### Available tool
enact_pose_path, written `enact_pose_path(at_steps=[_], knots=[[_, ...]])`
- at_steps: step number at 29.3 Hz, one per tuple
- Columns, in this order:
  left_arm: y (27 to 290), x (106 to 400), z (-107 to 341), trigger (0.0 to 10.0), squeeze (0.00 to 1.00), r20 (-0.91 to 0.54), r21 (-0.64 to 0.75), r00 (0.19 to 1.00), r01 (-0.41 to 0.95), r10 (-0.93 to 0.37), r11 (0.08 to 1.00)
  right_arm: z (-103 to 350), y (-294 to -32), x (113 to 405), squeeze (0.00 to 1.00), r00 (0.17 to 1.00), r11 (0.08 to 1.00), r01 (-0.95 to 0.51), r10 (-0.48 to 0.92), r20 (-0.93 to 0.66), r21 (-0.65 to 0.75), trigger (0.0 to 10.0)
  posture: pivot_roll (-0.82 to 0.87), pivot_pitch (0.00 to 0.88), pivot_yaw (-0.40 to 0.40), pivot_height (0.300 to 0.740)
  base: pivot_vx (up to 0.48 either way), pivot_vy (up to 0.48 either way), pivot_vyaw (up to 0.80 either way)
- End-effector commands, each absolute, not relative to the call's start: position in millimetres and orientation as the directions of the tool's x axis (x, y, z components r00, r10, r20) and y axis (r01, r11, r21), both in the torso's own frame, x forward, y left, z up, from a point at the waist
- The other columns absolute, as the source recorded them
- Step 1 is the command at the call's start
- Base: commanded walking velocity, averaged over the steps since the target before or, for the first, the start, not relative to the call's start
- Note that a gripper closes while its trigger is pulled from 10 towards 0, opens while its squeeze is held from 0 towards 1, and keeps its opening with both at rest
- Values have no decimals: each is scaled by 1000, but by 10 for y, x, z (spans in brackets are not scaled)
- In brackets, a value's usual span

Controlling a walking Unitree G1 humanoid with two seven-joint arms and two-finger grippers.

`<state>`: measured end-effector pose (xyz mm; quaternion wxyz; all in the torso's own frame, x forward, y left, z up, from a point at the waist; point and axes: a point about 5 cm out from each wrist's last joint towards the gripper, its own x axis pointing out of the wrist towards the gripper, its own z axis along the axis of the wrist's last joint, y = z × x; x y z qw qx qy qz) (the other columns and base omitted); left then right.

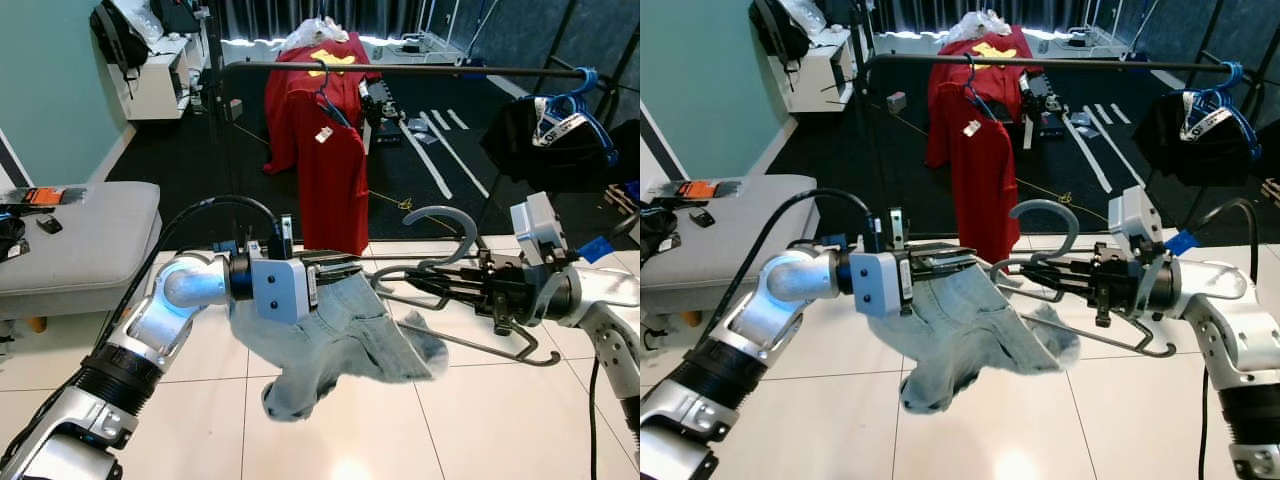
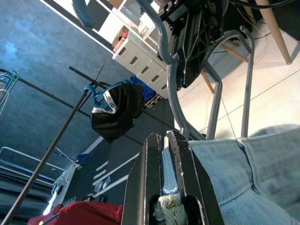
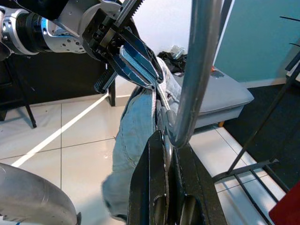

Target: Hang hanger

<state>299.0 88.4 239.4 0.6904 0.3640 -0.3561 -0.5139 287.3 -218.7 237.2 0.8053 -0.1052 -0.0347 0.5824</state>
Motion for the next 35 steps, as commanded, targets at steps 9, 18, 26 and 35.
enact_pose_path(at_steps=[9, 18, 26, 35], knots=[[984, 3032, 2405, 10000, 0, 87, 885, 274, 420, -958, 200, 2524, -2210, 2874, 0, 320, 309, -917, 947, -5, -253, 10000, -18, 28, 3, 740, 0, 0, 0], [1107, 3096, 2336, 10000, 0, 68, 881, 329, 423, -942, 211, 2571, -2215, 2845, 0, 295, 289, -924, 956, 14, -251, 10000, -20, 25, 6, 740, 0, 0, 0], [1107, 3099, 2342, 10000, 0, 84, 874, 336, 427, -938, 231, 2587, -2209, 2823, 0, 272, 270, -932, 962, 26, -243, 10000, -21, 26, 4, 740, 0, 0, 0], [1086, 3118, 2447, 10000, 1000, 161, 849, 342, 431, -926, 306, 2586, -2224, 2821, 0, 266, 265, -934, 964, 27, -239, 10000, -23, 27, 4, 740, 0, 0, 0]])
